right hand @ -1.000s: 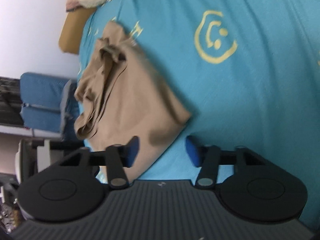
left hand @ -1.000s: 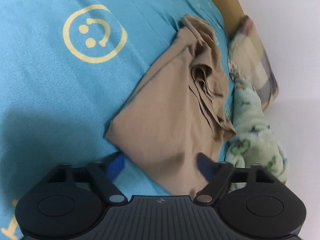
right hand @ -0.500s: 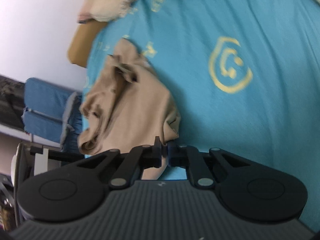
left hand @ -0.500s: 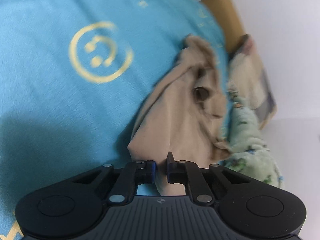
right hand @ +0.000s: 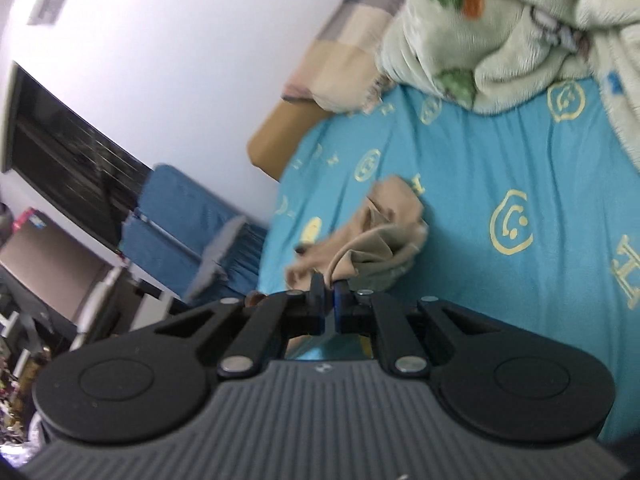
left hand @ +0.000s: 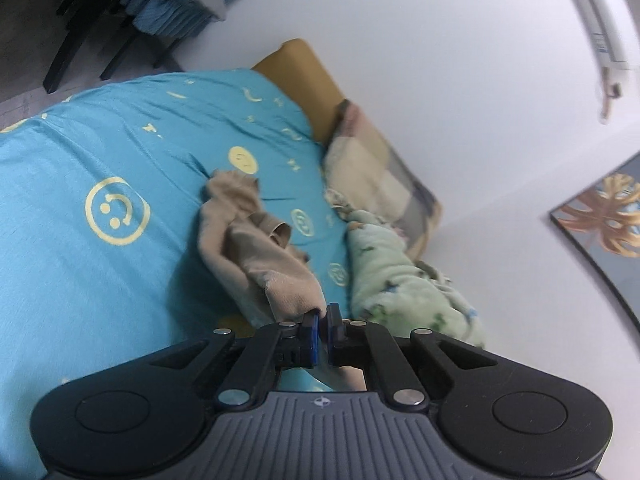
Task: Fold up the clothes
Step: 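Lift and flip the folded shirt over with both grippers, lay it down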
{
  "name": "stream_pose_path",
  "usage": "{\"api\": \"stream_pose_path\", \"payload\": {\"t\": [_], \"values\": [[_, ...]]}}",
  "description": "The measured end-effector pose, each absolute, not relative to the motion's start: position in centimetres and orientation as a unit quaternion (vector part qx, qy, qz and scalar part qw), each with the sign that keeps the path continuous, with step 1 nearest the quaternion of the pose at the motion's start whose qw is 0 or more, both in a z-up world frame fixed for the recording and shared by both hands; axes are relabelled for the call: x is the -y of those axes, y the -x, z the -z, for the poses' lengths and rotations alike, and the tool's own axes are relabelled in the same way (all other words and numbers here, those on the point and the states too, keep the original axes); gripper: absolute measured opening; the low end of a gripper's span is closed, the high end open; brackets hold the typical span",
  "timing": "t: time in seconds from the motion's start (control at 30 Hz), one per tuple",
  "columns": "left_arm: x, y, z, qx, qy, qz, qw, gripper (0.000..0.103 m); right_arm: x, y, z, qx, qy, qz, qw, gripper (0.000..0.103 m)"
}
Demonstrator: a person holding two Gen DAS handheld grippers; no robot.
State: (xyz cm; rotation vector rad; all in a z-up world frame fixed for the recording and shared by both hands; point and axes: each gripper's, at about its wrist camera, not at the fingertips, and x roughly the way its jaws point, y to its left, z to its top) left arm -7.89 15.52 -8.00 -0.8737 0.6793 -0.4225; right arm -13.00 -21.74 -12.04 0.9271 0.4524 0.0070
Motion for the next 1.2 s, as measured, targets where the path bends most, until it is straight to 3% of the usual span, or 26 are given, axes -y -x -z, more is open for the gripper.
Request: {"api": "stream_pose_path", "payload": {"t": [0.3,0.4,0.63,0.83,1.03,1.2], "values": [[-15.4,12.1,4.4,-0.325,0.386,0.209,0.838,0.004,21.1,21.1,9.2,-0.167,-0.425,-0.003,0.89,0.008],[-15.1,12.3,3.2,-0.329,0.377,0.207,0.841,0.004,21.7,18.9,8.4,-0.177,-0.433,0.002,0.884,0.008],[-11.9,2.8,1.8,-0.35,0.319,0.182,0.861,0.005,23.4,9.2,6.9,-0.231,-0.445,0.026,0.865,0.008],[-9.9,-4.5,4.6,-0.353,0.293,0.181,0.87,0.005,24.2,2.3,8.6,-0.248,-0.418,0.031,0.873,0.008],[-8.4,-9.9,10.3,-0.367,0.262,0.189,0.872,0.005,24.9,-2.4,13.8,-0.274,-0.356,0.014,0.893,0.009],[-7.9,-12.3,12.7,-0.377,0.238,0.198,0.873,0.005,25.5,-4.7,15.5,-0.301,-0.371,0.009,0.878,0.011]]}}
